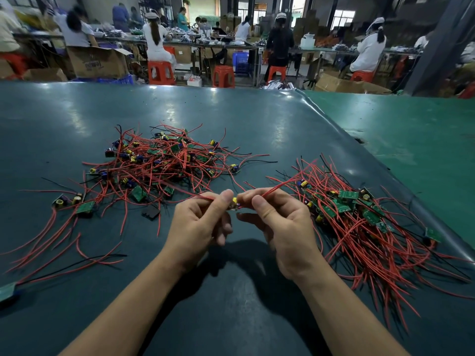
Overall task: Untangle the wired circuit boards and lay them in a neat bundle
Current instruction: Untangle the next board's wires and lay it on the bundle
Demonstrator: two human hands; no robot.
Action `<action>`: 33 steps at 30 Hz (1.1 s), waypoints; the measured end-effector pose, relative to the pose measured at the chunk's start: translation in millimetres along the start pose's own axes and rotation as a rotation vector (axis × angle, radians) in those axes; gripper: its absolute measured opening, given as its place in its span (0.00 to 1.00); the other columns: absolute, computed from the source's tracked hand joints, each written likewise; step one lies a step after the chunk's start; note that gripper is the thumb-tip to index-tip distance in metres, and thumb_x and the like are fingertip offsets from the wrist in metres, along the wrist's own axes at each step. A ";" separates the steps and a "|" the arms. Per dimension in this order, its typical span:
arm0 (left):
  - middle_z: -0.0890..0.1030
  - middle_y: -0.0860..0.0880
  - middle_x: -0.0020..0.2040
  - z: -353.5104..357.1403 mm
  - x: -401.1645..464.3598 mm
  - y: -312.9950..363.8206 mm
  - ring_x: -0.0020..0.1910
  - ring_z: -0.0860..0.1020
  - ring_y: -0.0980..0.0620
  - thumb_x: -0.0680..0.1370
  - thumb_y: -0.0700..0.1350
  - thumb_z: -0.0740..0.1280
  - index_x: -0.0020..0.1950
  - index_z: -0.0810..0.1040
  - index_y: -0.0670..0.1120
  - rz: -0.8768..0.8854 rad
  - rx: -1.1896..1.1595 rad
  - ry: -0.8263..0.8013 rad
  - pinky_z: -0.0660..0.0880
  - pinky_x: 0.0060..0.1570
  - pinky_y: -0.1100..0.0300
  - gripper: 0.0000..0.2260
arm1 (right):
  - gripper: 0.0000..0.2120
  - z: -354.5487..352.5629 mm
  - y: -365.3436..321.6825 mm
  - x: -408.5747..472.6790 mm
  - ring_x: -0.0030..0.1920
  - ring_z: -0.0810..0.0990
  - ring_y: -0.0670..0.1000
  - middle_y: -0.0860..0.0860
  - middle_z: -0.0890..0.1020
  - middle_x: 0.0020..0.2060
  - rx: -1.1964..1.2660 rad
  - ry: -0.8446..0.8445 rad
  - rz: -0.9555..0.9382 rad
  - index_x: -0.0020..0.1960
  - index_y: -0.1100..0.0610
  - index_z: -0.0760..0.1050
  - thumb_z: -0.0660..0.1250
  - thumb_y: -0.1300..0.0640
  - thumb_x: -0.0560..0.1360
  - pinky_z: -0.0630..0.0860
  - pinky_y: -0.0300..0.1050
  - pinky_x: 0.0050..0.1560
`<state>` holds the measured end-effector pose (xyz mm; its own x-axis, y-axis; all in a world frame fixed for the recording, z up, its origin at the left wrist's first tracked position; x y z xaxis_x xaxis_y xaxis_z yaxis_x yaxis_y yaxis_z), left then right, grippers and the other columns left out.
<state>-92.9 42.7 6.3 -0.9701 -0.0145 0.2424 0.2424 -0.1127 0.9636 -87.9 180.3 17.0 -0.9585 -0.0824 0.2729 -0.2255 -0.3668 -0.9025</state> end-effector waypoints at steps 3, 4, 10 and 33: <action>0.81 0.44 0.32 6.9 -3.0 3.1 0.22 0.74 0.51 0.72 0.46 0.70 0.45 0.80 0.39 0.037 -0.029 -0.038 0.71 0.23 0.63 0.10 | 0.05 -13.8 6.5 1.6 0.43 0.83 0.50 0.54 0.84 0.39 0.018 0.136 0.055 0.45 0.60 0.80 0.66 0.65 0.78 0.80 0.40 0.42; 0.82 0.44 0.33 8.4 -3.6 2.6 0.23 0.75 0.50 0.72 0.44 0.71 0.46 0.80 0.38 0.042 -0.018 -0.039 0.73 0.25 0.62 0.10 | 0.03 -18.6 10.4 1.4 0.41 0.83 0.50 0.54 0.84 0.38 -0.008 0.184 0.093 0.45 0.61 0.80 0.68 0.63 0.77 0.80 0.40 0.40; 0.83 0.47 0.35 7.2 -2.0 2.5 0.27 0.77 0.52 0.70 0.42 0.71 0.48 0.80 0.38 0.076 0.010 -0.033 0.76 0.31 0.63 0.11 | 0.08 -23.3 29.1 -2.1 0.27 0.79 0.49 0.55 0.84 0.34 -0.129 0.214 0.265 0.42 0.63 0.80 0.72 0.58 0.74 0.77 0.38 0.27; 0.84 0.43 0.36 10.8 -3.9 7.2 0.35 0.82 0.52 0.72 0.44 0.74 0.46 0.81 0.42 0.087 0.008 -0.082 0.72 0.33 0.63 0.07 | 0.18 -47.7 19.6 2.1 0.21 0.68 0.45 0.51 0.78 0.25 0.102 0.426 0.290 0.31 0.56 0.77 0.64 0.54 0.80 0.63 0.35 0.21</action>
<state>-87.3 52.7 13.5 -0.9410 0.0577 0.3335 0.3263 -0.1069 0.9392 -102.7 217.2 -16.1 -0.9697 0.1823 -0.1626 0.0578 -0.4754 -0.8779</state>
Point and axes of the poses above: each hand's wrist, its own x-axis towards the middle knuckle, its own z-axis out of the palm, y = z × x, the point moved 9 cm from there along x, towards the middle knuckle
